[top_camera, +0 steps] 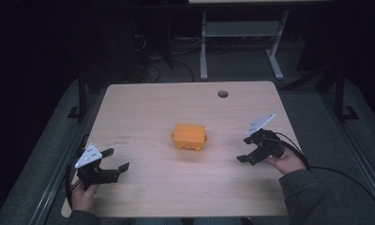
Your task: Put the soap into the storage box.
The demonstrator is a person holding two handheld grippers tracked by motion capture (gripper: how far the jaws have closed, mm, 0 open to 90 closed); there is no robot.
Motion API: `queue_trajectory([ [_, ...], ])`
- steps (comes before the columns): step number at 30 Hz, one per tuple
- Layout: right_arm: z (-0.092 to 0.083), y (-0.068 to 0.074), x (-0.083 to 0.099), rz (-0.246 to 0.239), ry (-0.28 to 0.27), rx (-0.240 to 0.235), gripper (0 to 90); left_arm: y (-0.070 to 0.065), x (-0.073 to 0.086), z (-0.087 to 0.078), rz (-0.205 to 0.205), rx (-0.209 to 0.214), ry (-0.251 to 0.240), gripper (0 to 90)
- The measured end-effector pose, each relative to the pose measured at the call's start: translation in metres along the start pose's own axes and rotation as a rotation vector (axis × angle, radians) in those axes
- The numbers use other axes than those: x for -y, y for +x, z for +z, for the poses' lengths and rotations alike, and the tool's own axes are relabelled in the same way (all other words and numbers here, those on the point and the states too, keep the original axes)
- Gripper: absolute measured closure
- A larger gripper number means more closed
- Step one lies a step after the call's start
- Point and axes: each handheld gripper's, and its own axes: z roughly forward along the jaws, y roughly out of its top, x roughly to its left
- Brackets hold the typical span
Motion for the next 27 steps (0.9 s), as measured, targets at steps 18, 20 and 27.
queue_trajectory([
  [18, -0.008, 0.006, 0.04, 0.062, -0.03, 0.015, 19.9, -0.003, 0.001, 0.002, 0.004, 0.004, 0.008, 14.1],
  [20, -0.007, 0.006, 0.046, 0.072, -0.033, 0.018, 19.9, -0.003, 0.0, 0.002, 0.006, 0.003, 0.007, 14.1],
  [27, -0.011, 0.007, 0.064, 0.108, -0.047, 0.024, 20.1, -0.003, 0.001, 0.003, 0.005, -0.002, 0.01, 14.1],
])
